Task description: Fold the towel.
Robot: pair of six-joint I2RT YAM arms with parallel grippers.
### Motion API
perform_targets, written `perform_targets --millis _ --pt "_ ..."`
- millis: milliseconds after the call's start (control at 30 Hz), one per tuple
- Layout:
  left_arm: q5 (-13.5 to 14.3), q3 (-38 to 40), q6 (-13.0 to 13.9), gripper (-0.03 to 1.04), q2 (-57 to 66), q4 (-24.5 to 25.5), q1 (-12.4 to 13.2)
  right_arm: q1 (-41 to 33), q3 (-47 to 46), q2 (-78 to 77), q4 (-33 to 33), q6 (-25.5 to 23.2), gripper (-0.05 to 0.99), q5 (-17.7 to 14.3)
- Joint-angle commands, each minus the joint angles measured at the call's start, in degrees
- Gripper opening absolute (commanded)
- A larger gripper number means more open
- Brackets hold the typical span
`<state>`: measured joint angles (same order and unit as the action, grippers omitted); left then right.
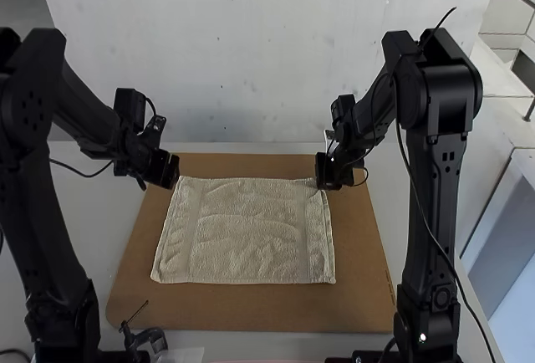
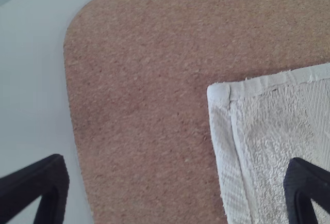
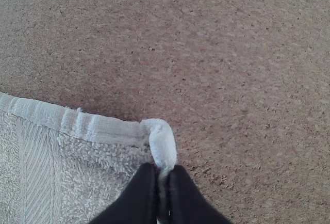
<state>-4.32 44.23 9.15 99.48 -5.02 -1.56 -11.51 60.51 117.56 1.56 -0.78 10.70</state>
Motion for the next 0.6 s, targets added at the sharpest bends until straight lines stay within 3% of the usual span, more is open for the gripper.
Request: perform_targets --millis 0,200,433,567 --pt "-2.3 3.6 -2.1 0.92 2.1 -0.4 -1.0 -1.0 -1.8 0.2 0.2 -0.2 0.02 0.2" --pt "-2.5 5.1 -4.3 0.89 5.9 -0.3 -1.7 -1.1 -1.9 0.0 0.1 -0.5 0.02 0.2" --pt "-3.2 8.5 -9.9 0.87 10.6 2.5 -2.1 -1.5 -1.9 -0.1 0.1 -0.5 0.02 0.2" --pt "-3.3 10.8 -9.9 0.85 12.0 5.2 -2.5 -1.5 -1.9 -0.2 0.1 -0.5 0.02 0.2"
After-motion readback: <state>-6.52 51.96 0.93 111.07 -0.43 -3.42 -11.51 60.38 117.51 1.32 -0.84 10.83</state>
